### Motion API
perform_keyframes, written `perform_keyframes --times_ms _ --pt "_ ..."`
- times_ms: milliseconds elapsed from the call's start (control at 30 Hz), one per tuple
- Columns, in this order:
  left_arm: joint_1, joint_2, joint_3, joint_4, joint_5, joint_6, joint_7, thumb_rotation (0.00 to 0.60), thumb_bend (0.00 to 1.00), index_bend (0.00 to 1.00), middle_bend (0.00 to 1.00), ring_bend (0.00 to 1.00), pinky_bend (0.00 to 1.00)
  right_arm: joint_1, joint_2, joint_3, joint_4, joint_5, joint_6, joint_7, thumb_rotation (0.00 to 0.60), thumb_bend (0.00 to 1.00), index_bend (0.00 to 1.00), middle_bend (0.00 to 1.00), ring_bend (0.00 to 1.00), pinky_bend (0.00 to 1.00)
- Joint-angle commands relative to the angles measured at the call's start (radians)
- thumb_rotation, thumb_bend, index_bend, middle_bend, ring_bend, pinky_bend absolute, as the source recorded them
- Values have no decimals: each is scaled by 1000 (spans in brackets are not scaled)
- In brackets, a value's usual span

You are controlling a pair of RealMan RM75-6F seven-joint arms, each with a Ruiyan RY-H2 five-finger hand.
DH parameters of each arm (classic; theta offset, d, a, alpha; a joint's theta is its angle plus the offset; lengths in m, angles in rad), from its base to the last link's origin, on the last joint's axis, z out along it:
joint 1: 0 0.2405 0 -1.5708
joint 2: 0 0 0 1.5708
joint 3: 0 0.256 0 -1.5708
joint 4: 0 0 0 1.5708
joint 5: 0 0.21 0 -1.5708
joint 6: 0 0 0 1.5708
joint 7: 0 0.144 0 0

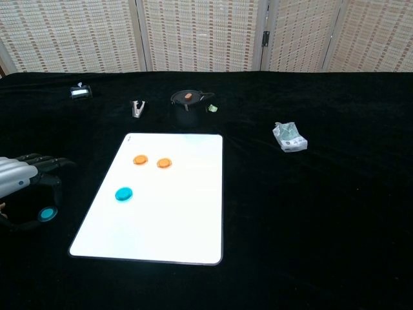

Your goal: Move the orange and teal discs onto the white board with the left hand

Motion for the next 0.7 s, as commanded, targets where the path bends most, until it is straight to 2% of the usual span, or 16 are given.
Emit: perform_keyframes --times_ms 33,433,700 --pt "1 -3 -2 4 0 -1 -2 600 388 447 70 0 0 0 0 0 -1 -1 1 -1 600 426 0 0 0 0" --pt "-2 -10 -11 19 6 -7 -19 600 395 514 70 0 0 -5 2 -1 -6 -1 8 -5 600 426 0 0 0 0" --pt "-32 35 -43 -44 18 -11 -41 600 414 514 70 0 0 -6 2 0 -5 -3 13 -3 600 426 0 0 0 0"
